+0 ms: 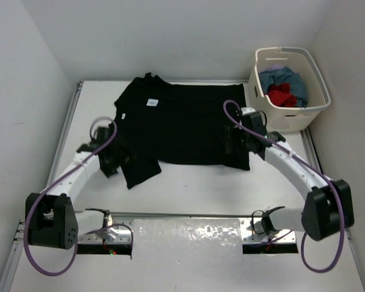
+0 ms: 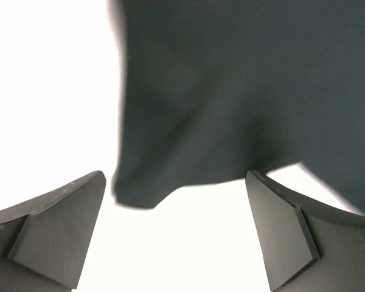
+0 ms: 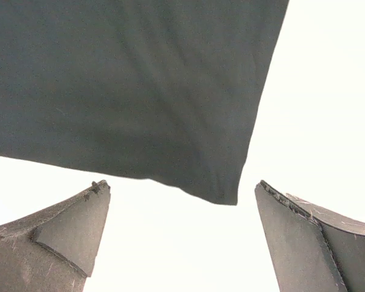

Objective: Fold and stack the t-shirts
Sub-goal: Grap the side of the flattened tshirt closest away from the robot with both arms

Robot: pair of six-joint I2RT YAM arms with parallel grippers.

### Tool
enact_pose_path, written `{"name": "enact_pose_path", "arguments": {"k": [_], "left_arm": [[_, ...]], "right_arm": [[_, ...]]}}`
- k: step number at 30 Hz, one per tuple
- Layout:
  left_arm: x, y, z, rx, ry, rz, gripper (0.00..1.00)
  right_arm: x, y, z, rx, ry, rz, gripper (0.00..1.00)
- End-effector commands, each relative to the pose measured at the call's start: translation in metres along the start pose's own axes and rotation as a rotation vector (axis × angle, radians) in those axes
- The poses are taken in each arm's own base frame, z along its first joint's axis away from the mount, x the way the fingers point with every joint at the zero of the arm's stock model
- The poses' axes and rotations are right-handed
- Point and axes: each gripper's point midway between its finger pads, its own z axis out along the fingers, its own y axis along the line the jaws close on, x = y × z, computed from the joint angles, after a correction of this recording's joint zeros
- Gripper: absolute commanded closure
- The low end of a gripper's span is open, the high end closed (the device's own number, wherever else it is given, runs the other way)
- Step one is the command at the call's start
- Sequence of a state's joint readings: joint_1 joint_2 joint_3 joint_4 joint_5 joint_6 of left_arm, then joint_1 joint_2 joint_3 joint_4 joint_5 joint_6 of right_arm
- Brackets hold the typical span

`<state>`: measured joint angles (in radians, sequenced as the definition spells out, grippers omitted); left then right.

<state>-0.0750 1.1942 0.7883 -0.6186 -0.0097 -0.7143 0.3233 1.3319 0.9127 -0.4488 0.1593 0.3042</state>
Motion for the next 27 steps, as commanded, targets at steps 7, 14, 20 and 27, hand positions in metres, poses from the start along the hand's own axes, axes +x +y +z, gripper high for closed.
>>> {"name": "enact_pose_path", "arguments": {"k": [7, 14, 20, 27], "left_arm": [[0.113, 0.09, 0.002, -0.205, 0.237, -0.142, 0.0], [0.114, 0.088, 0.022, -0.2, 0.24, -0.144, 0.06], [0.097, 0.06, 0.017, -0.077, 0.201, -0.121, 0.08], [0.076, 0.061, 0.007, -0.101, 0.111, -0.096, 0.07]], "right_arm": [[0.045, -0.027, -0.015, 0.138, -0.023, 0.164, 0.01], [0.049, -0.032, -0.014, 0.16, -0.01, 0.155, 0.01], [0.048, -0.033, -0.011, 0.165, 0.014, 0.122, 0.01], [0.046, -0.039, -0.005, 0.173, 0.038, 0.113, 0.01]]}}
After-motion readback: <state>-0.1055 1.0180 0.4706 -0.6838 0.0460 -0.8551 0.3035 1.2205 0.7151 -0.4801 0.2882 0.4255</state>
